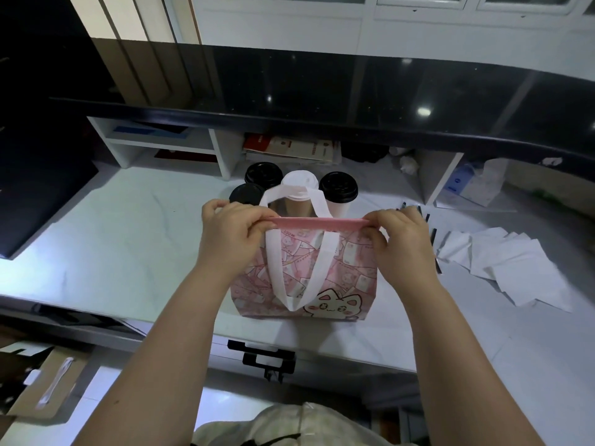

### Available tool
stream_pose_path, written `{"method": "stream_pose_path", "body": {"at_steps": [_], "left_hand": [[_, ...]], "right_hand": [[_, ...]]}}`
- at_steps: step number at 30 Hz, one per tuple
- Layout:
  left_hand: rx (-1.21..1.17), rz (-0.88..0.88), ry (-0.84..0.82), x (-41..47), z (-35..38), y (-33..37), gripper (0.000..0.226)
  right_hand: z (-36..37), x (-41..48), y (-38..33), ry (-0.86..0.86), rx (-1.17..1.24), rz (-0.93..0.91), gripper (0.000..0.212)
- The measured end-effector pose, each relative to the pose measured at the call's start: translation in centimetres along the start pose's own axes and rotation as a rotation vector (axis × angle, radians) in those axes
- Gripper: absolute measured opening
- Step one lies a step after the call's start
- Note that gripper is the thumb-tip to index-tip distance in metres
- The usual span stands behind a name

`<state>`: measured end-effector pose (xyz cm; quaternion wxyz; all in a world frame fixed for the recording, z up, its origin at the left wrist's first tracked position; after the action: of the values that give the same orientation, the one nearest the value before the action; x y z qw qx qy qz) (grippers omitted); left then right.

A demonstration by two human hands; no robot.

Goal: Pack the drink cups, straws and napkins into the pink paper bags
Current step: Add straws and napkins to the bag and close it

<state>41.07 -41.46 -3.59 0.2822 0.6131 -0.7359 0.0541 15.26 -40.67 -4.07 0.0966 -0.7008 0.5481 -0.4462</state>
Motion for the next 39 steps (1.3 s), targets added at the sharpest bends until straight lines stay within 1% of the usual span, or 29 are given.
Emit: {"method": "stream_pose_path", "body": {"at_steps": [1, 2, 3, 4, 6, 7, 9, 11, 14, 17, 20, 23, 25, 26, 28, 29, 30, 32, 34, 37, 38, 39], "left_hand": [[-0.024, 0.009, -0.006, 0.0, -0.3, -0.2, 0.012], [-0.069, 0.005, -0.009, 0.0, -0.6, -0.4, 0.019], [-0.142, -0.028, -0.012, -0.1, -1.1, -0.7, 0.028], [-0.233, -0.095, -0.022, -0.2, -1.5, -1.1, 0.036], [-0.380, -0.273, -0.058, -0.8, -2.2, -2.1, 0.051], [-0.431, -0.354, -0.093, -1.1, -2.3, -2.8, 0.053], [-0.517, -0.464, -0.179, -1.8, -2.2, -3.8, 0.051], [-0.591, -0.524, -0.206, -2.4, -2.0, -4.2, 0.047], [-0.704, -0.594, -0.121, -2.7, -1.6, -4.3, 0.041], [-0.835, -0.636, -0.048, -2.6, -1.6, -3.5, 0.043], [-0.915, -0.648, -0.014, -2.7, -1.8, -2.9, 0.045], [-0.849, -0.698, 0.056, -3.2, -1.7, -3.1, 0.044], [-0.837, -0.724, 0.056, -3.5, -1.6, -3.1, 0.036], [-0.849, -0.726, 0.041, -3.6, -1.5, -3.0, 0.032], [-0.914, -0.718, 0.029, -3.7, -1.5, -2.5, 0.031], [-0.968, -0.710, 0.036, -3.7, -1.5, -2.2, 0.033], [-1.019, -0.700, 0.044, -3.7, -1.6, -2.0, 0.034], [-1.080, -0.673, 0.052, -3.7, -1.7, -1.7, 0.033], [-1.105, -0.640, 0.042, -3.8, -1.8, -1.6, 0.032], [-1.074, -0.596, 0.013, -4.0, -1.8, -2.1, 0.033], [-1.051, -0.585, 0.002, -4.1, -1.8, -2.3, 0.032], [-1.035, -0.576, -0.005, -4.2, -1.8, -2.5, 0.031]], "right_hand": [[0.1, 0.0, 0.1, 0.000, -0.041, -0.024, 0.025], [0.3, 0.1, 0.0, -0.010, -0.082, -0.034, 0.034], [0.5, 0.1, -0.4, -0.016, -0.115, -0.053, 0.041], [0.9, 0.2, -1.0, -0.010, -0.133, -0.087, 0.043], [2.3, 0.4, -3.0, 0.002, -0.118, -0.199, 0.038], [3.3, 0.5, -3.9, -0.001, -0.109, -0.273, 0.033], [5.2, 0.6, -5.2, -0.031, -0.111, -0.406, 0.029], [6.7, 0.6, -5.8, -0.067, -0.114, -0.445, 0.032], [8.0, 1.0, -6.3, -0.069, -0.080, -0.466, 0.034], [9.0, 1.2, -7.3, -0.084, -0.032, -0.536, 0.037], [9.6, 1.5, -7.9, -0.125, 0.015, -0.520, 0.041], [9.0, 2.0, -7.7, -0.303, 0.007, -0.474, 0.050], [7.8, 2.1, -7.3, -0.430, 0.120, -0.373, 0.050], [7.3, 2.2, -7.3, -0.453, 0.205, -0.325, 0.048], [6.9, 2.4, -7.7, -0.425, 0.311, -0.305, 0.039], [7.2, 2.3, -8.0, -0.393, 0.301, -0.329, 0.032], [7.8, 2.1, -8.4, -0.349, 0.242, -0.363, 0.026], [9.4, 1.3, -9.2, -0.268, 0.111, -0.422, 0.028], [10.5, 0.6, -9.7, -0.188, 0.065, -0.459, 0.028], [10.6, 0.0, -9.9, -0.057, 0.111, -0.472, 0.013], [10.6, -0.1, -10.0, -0.037, 0.127, -0.479, 0.010], [10.5, 0.0, -10.0, -0.032, 0.136, -0.486, 0.012]]}}
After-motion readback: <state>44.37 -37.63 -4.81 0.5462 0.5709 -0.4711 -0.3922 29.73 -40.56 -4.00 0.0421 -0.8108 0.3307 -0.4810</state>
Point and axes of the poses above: each hand's wrist, its own x-axis towards the middle knuckle, its own z-axis out of the palm, y = z × x, the point moved 2 cm from there along x, towards the middle knuckle, and after that the axes turned 13 degrees about x, right-handed, at the moved point
